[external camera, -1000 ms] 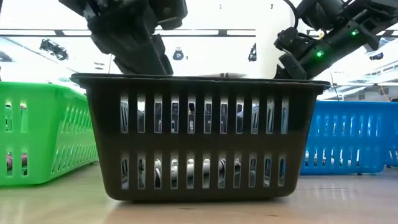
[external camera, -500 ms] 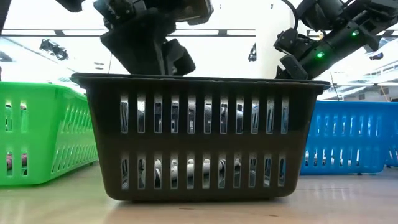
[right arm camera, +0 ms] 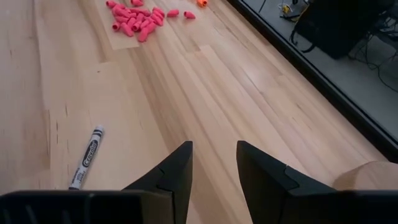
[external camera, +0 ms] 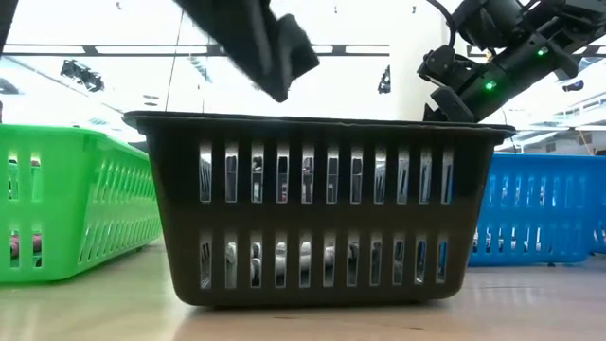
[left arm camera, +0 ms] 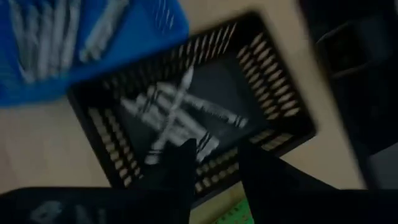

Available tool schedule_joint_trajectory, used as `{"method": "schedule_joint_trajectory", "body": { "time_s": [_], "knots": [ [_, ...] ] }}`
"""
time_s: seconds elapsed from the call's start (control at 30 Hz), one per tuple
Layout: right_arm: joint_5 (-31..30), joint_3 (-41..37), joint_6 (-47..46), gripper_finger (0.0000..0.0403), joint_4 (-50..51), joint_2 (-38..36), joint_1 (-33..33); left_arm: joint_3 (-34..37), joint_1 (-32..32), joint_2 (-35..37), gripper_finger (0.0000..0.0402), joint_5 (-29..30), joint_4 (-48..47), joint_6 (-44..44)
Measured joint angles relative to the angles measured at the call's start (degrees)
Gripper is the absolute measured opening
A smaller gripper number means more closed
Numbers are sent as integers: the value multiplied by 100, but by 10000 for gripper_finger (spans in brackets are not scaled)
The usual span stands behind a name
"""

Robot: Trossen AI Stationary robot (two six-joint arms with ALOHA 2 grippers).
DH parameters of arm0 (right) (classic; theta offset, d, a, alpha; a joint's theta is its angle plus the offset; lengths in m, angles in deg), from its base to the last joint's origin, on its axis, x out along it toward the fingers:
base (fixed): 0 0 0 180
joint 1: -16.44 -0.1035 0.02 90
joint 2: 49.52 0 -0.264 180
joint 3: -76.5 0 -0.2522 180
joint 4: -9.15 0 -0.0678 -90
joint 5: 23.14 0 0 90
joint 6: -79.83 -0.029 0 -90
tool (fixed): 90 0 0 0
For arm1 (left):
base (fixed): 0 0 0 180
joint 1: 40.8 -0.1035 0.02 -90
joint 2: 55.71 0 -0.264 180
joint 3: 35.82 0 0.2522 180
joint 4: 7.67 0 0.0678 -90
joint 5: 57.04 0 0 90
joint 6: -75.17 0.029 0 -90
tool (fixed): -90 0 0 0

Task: Sort crayons
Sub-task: Put the white crayon into the black bin

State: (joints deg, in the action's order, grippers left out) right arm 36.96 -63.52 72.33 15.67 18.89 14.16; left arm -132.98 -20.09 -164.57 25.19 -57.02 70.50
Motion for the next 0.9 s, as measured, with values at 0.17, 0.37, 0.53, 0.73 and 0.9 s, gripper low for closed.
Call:
{"method": "schedule_joint_trajectory", "body": {
  "time_s": [0.17, 0.37, 0.53, 0.73, 0.9],
  "knots": [
    [124, 0, 16, 132, -126, -8, 2, -511, -127, 24, 135, 444, -354, 482],
    [497, 2, 6, 132, -18, -127, 0, -686, -615, 22, 133, 608, -249, 877],
    [514, 2, -73, 132, 121, -230, -89, -684, -965, 22, 133, 621, -374, 429],
    [88, 2, -145, 132, 268, -247, -293, -682, -1096, 22, 133, 619, -464, 1150],
    [-55, 2, -131, 132, 238, -247, -367, -592, -1122, 22, 133, 600, -437, 1844]
  ]
}}
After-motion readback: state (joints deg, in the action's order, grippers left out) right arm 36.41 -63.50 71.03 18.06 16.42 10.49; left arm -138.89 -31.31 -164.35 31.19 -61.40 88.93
